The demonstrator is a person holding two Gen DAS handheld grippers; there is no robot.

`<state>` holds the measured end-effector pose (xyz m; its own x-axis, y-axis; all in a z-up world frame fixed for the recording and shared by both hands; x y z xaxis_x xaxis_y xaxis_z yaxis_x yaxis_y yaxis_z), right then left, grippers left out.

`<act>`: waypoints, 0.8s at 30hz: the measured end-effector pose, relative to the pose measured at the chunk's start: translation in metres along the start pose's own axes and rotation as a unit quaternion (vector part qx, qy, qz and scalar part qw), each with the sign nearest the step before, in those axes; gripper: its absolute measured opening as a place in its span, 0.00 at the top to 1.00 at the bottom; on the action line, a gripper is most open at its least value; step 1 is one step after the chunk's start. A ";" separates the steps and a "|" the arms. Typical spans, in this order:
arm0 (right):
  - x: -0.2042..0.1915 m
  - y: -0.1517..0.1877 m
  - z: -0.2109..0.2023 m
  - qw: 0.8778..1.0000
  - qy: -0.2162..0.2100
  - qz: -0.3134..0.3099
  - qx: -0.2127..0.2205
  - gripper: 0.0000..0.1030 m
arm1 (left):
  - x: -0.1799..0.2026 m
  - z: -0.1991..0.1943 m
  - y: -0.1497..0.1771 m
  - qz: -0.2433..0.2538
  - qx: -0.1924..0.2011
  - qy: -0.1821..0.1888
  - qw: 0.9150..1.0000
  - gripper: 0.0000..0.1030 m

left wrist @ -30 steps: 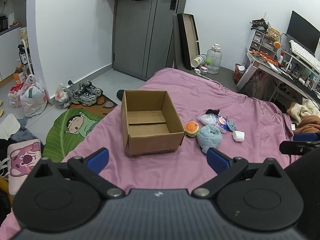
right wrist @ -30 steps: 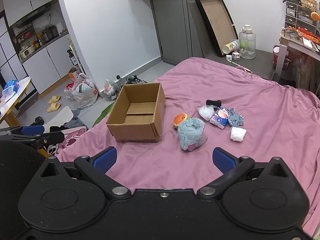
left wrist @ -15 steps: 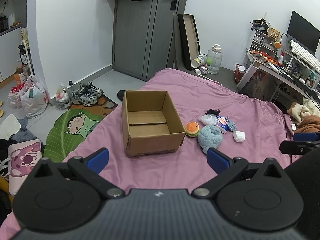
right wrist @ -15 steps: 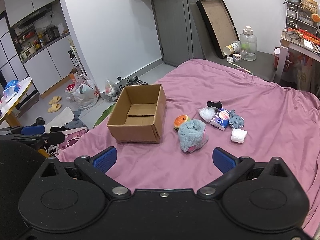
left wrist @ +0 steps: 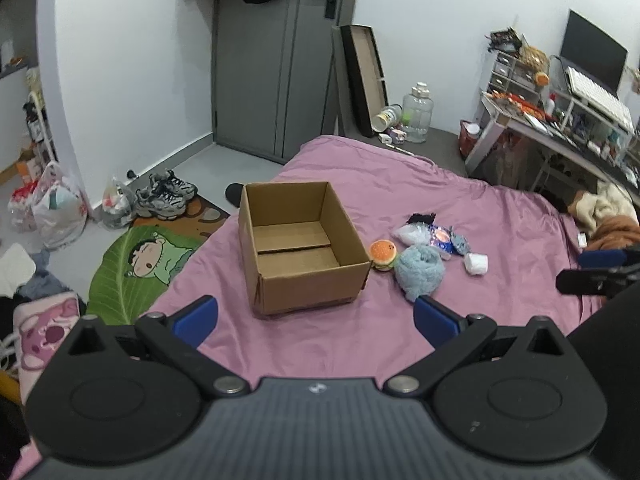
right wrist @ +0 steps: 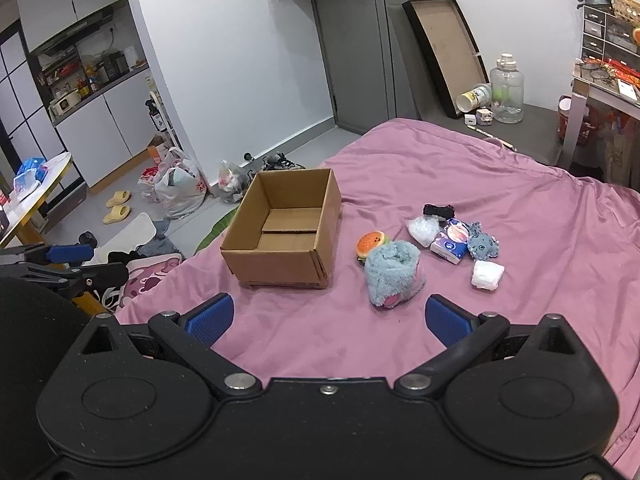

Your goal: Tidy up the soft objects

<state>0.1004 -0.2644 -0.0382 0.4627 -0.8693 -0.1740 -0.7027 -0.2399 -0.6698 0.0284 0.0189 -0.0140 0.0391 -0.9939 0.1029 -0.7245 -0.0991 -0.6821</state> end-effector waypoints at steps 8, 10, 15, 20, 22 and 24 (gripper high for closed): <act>0.008 0.001 0.007 1.000 0.007 0.015 0.003 0.00 | -0.002 0.020 -0.007 0.029 -0.007 0.003 1.000 0.00; 0.011 0.001 0.010 1.000 0.013 0.017 0.005 0.00 | -0.002 0.027 -0.009 0.031 -0.009 0.006 0.999 0.00; 0.023 0.000 0.016 0.999 0.014 0.034 0.008 0.00 | 0.002 0.045 -0.014 0.044 -0.020 0.019 0.999 0.00; 0.035 0.000 0.024 0.998 0.013 0.053 0.009 0.00 | 0.008 0.061 -0.021 0.060 -0.016 0.015 0.998 0.01; 0.039 0.000 0.028 0.998 0.014 0.057 0.010 0.00 | 0.010 0.066 -0.026 0.069 -0.015 0.023 0.997 0.01; 0.044 0.000 0.032 0.998 0.013 0.065 0.010 0.00 | 0.011 0.071 -0.034 0.068 -0.009 0.038 0.997 0.01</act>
Point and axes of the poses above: each gripper's, at about its wrist camera, not at the fingertips, and z roughly the way its jaws point, x to its right, y to its underside, the point moved 3 cm from there along z, roughly the way its jaws point, and after that the axes turned 5 degrees about -x, right-handed, at the moved point
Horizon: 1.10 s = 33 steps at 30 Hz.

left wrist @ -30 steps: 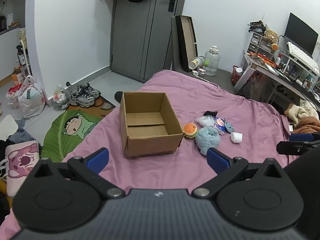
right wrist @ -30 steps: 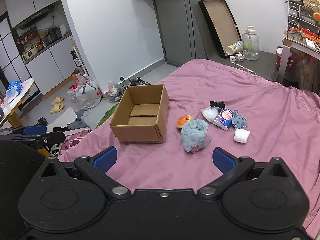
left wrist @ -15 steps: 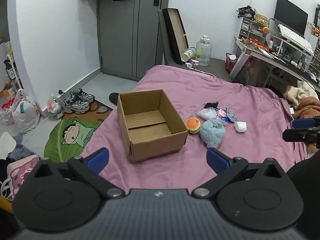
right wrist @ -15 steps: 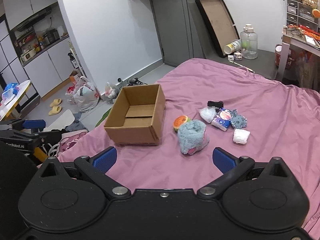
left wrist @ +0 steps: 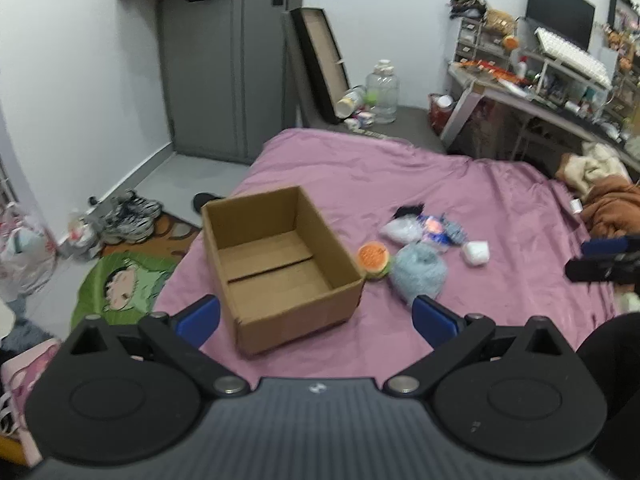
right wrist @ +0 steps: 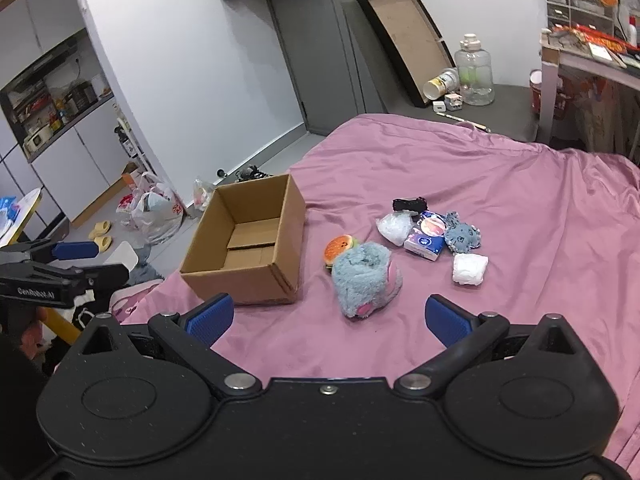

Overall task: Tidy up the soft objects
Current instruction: 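Reach the right gripper to the fluffy blue-grey plush and close on it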

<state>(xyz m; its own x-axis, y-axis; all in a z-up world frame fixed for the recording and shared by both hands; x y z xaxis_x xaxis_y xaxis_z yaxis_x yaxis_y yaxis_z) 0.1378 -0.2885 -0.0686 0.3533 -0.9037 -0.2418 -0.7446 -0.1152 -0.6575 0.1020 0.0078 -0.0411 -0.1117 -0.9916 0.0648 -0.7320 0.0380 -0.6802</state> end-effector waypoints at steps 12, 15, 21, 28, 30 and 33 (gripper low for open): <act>0.025 -0.007 0.021 0.999 -0.002 0.038 0.002 0.04 | 0.013 0.033 -0.030 0.017 0.017 0.049 0.998 0.03; 0.032 -0.009 0.025 0.999 -0.007 0.052 0.003 0.06 | 0.016 0.045 -0.031 0.019 0.007 0.059 0.998 0.09; 0.042 -0.009 0.039 0.997 -0.008 0.071 -0.007 0.13 | 0.027 0.070 -0.039 0.027 -0.007 0.083 0.996 0.19; 0.055 -0.010 0.060 0.994 -0.018 0.104 -0.015 0.27 | 0.041 0.105 -0.043 0.046 -0.038 0.105 0.993 0.35; 0.058 -0.011 0.068 0.993 -0.020 0.116 -0.018 0.30 | 0.044 0.115 -0.045 0.049 -0.048 0.107 0.992 0.41; 0.063 -0.012 0.081 0.990 -0.025 0.133 -0.026 0.38 | 0.051 0.129 -0.049 0.054 -0.062 0.111 0.990 0.47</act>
Point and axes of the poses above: each gripper's, at about its wrist camera, not at the fingertips, and z roughly the way its jaws point, x to its right, y to its underside, the point moved 3 cm from there along z, roughly the way its jaws point, and after that the axes turned 5 degrees about -x, right-handed, at the moved point
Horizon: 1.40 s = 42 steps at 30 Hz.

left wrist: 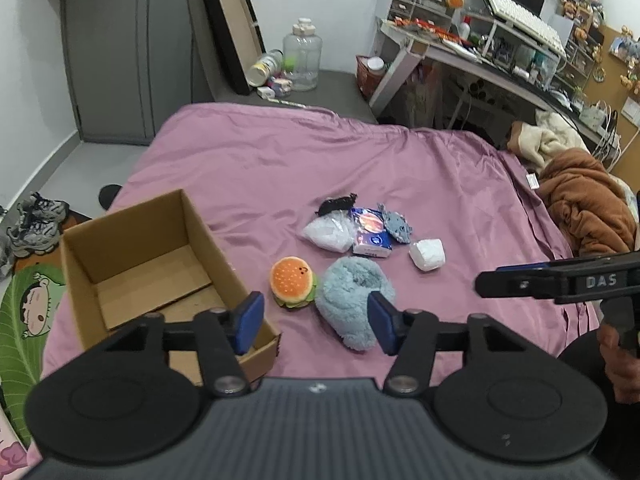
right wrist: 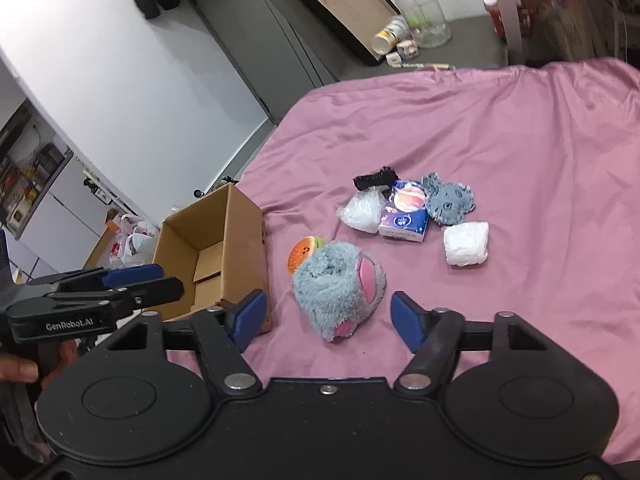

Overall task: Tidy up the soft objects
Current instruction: 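Reach the right gripper to the fluffy blue-grey plush and close on it, then lift the blue-grey plush with the right gripper and carry it over the box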

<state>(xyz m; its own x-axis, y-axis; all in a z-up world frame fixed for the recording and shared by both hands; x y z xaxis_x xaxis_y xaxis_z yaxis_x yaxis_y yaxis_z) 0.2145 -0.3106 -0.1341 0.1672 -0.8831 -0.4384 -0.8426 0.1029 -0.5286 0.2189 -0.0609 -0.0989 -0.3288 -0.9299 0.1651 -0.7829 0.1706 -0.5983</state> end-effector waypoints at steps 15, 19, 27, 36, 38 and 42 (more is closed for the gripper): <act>0.019 -0.017 0.060 0.998 -0.011 0.048 -0.039 0.52 | 0.007 0.077 -0.024 -0.027 -0.069 0.032 0.997 0.71; 0.024 -0.020 0.078 0.997 -0.006 0.051 -0.056 0.60 | 0.009 0.096 -0.027 -0.027 -0.085 0.022 0.996 0.72; 0.032 -0.024 0.106 0.995 -0.007 0.063 -0.079 0.64 | 0.007 0.124 -0.029 -0.043 -0.109 0.017 0.993 0.80; 0.045 -0.019 0.125 0.991 -0.020 0.086 -0.101 0.67 | 0.007 0.150 -0.024 -0.057 -0.147 0.013 0.987 0.80; 0.046 -0.018 0.126 0.990 -0.031 0.089 -0.100 0.79 | 0.007 0.153 -0.022 -0.059 -0.149 0.016 0.987 0.80; 0.047 -0.017 0.123 0.990 -0.036 0.102 -0.093 0.83 | -0.001 0.157 -0.021 -0.091 -0.150 0.031 0.984 0.80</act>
Point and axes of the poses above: each gripper's, at about its wrist camera, not at the fingertips, and z roughly the way its jaws point, x to its right, y to its underside, the point moved 3 cm from there along z, roughly the way its jaws point, and after that the axes turned 5 degrees about -x, right-handed, at the moved point
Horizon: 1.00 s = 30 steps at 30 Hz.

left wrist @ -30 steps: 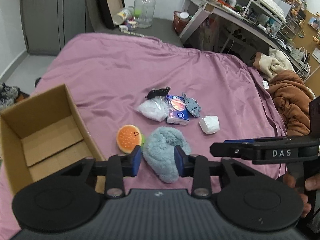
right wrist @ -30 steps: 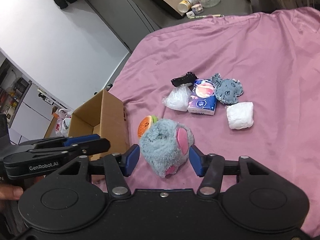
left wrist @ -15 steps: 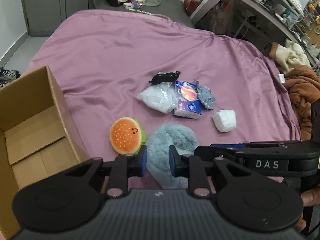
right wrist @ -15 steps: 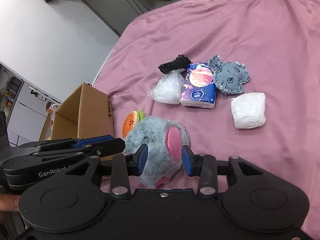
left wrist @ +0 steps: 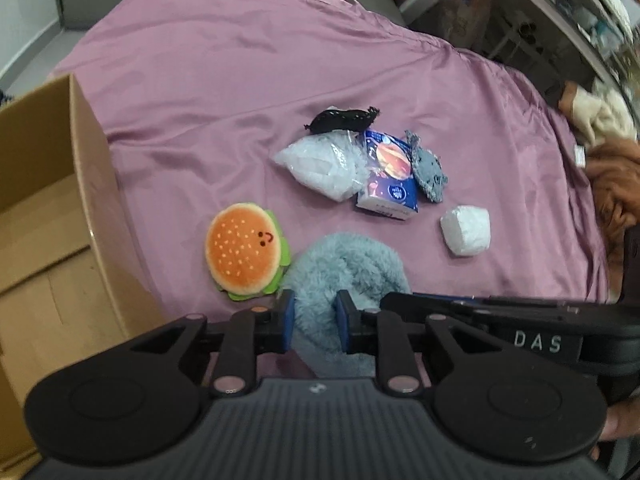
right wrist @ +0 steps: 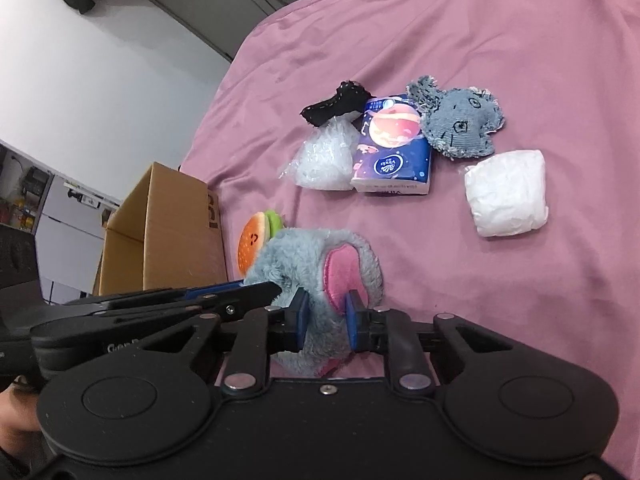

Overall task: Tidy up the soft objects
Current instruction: 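Lift the blue-grey plush with the right gripper and carry it over the box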

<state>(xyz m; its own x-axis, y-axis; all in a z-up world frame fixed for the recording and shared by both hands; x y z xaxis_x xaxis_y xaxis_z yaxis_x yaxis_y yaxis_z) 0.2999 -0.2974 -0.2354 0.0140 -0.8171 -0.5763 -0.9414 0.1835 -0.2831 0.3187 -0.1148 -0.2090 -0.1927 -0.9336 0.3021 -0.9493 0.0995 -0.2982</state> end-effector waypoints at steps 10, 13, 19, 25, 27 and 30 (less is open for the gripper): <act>-0.016 -0.003 -0.025 0.999 0.006 -0.017 0.037 0.85 | 0.005 -0.027 0.001 -0.005 0.037 0.031 0.999 0.84; -0.025 -0.005 -0.036 0.998 0.005 -0.026 0.050 0.85 | 0.007 -0.040 0.000 -0.001 0.053 0.035 0.998 0.86; -0.047 -0.011 -0.054 0.997 -0.004 -0.031 0.077 0.85 | 0.006 -0.072 -0.003 0.004 0.090 0.039 0.995 0.86; -0.071 -0.012 -0.065 0.995 -0.011 -0.048 0.092 0.85 | 0.000 -0.100 0.000 0.004 0.116 0.041 0.992 0.86; -0.079 -0.011 -0.067 0.994 -0.014 -0.052 0.096 0.85 | -0.004 -0.109 0.002 0.003 0.123 0.040 0.992 0.86; -0.091 -0.010 -0.068 0.993 -0.018 -0.060 0.101 0.85 | -0.010 -0.122 0.006 0.001 0.132 0.036 0.991 0.86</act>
<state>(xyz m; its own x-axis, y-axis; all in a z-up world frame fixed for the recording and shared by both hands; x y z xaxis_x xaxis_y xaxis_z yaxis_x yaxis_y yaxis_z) 0.2855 -0.2616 -0.1281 0.1373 -0.8201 -0.5555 -0.8456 0.1950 -0.4969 0.2849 -0.0631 -0.1029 -0.2210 -0.9052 0.3630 -0.8528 -0.0012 -0.5223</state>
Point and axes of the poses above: each gripper's, at about its wrist camera, not at the fingertips, and z roughly the way its jaws point, x to its right, y to its underside, the point moved 3 cm from there along z, roughly the way its jaws point, and after that the axes turned 5 degrees about -x, right-handed, at the moved point
